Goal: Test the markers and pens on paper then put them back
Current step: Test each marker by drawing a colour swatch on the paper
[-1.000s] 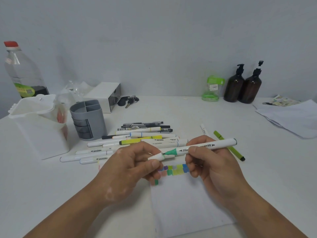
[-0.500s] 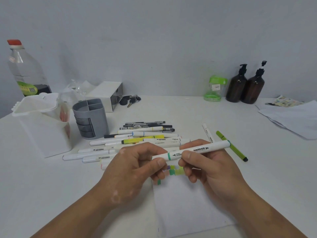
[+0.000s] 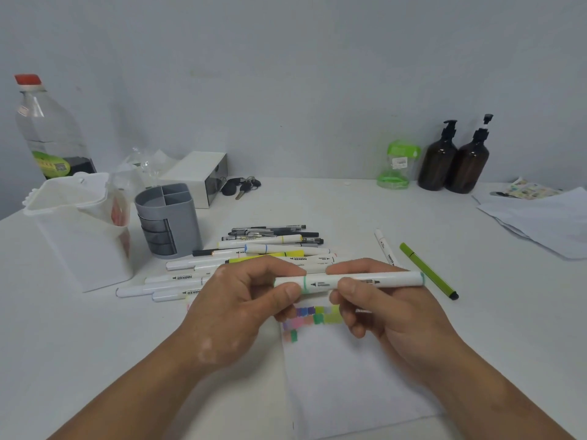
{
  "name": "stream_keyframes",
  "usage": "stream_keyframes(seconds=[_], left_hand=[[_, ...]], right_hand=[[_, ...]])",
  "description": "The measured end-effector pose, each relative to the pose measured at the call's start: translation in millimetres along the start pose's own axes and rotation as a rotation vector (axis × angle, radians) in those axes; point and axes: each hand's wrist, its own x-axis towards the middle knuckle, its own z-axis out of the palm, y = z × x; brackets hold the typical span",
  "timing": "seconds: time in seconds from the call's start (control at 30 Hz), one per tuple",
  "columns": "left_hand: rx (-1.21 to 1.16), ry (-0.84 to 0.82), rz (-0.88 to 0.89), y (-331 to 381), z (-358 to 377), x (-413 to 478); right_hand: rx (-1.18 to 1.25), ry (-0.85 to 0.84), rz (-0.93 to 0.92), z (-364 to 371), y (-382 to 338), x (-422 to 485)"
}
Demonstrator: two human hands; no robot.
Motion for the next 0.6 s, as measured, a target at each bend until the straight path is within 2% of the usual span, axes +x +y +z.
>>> stream_keyframes(seconds=[0.1, 0.23, 0.33, 0.4, 0.47, 0.53, 0.6], left_hand=[[0.041, 0.069, -0.035, -4.1, -8.7, 1.1], [0.04, 0.103, -0.009, -6.8, -7.7, 2.6], [-0.03, 0.099, 0.019, -8.0, -4.1, 3.4], [-0.071, 0.104, 0.012, -8.3, -5.3, 3.3], [-0.068, 0.089, 0.008, -7.9, -4.9, 2.2], [-0.062, 0.055, -0.003, -5.2, -1.8, 0.1], [-0.066, 0.03, -0.019, -3.6, 1.0, 0.0]], right_hand=[[-0.169, 0.044, -0.015, -13.7, -7.6, 2.7], [-0.595, -0.05, -0.017, -9.7, -4.6, -3.4], [-0.738, -0.041, -0.07, -8.9, -6.4, -4.1], [-0.761, 0.106, -0.095, -22.4, -12.7, -0.6], [-0.741, 0.359, -0.081, -48.8, -19.4, 5.2], [-0.795, 0.615, -0.022, -81.7, -27.3, 10.2], [-0.928, 0.759, 0.072, -113.4, -34.3, 13.8]])
